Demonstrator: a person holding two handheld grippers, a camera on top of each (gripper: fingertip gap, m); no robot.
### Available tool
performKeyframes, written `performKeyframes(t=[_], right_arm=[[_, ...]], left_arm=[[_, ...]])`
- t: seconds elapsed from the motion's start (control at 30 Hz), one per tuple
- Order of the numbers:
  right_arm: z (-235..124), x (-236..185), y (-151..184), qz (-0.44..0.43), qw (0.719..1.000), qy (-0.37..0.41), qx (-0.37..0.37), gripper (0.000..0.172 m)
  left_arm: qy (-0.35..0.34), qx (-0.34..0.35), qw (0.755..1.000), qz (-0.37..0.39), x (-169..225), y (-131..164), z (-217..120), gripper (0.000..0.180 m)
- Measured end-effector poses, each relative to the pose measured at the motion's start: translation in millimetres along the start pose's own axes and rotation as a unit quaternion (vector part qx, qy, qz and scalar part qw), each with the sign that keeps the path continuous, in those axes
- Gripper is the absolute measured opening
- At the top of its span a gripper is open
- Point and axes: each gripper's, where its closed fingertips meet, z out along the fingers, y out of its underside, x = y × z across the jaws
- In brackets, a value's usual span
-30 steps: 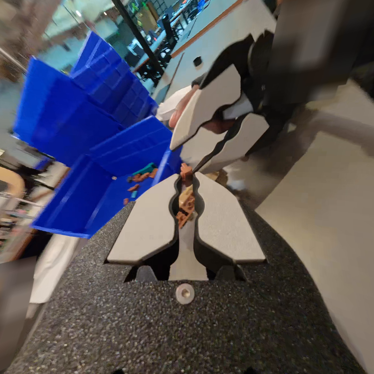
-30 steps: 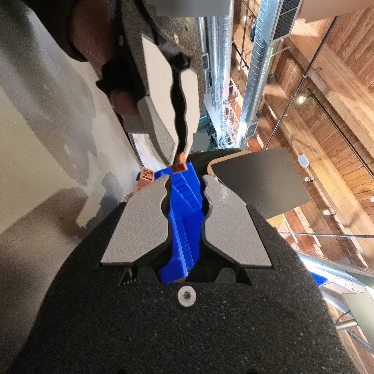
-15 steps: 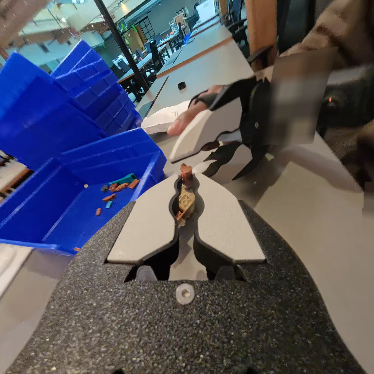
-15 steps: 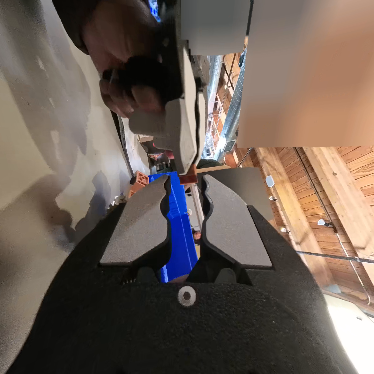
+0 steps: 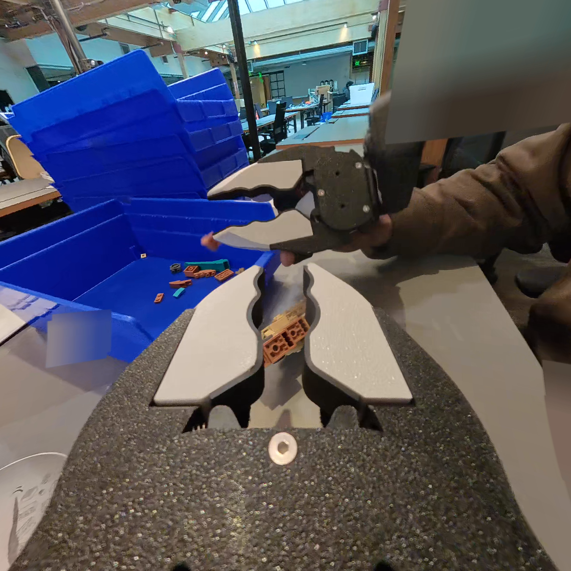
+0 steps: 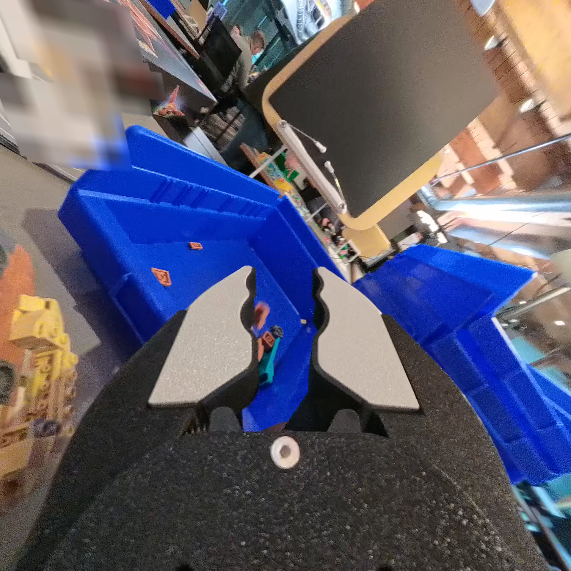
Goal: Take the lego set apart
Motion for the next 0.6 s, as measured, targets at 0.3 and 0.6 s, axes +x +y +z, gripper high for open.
performKeyframes(t=[0.3, 0.6], right_arm=[[-44.2, -70.2, -25.1, 0.072, 0.961, -0.266, 0.031, 0.025], [-73.9, -96.0, -24.3, 0.083, 0.927, -0.367, -0.008, 0.031]], left_arm=[[-0.032, -0.063, 0.997, 0.041, -17.5, 15.5, -7.1, 0.023], [-0.009, -0.224, 0.968, 0.11, -25.4, 73.4, -14.6, 0.03]])
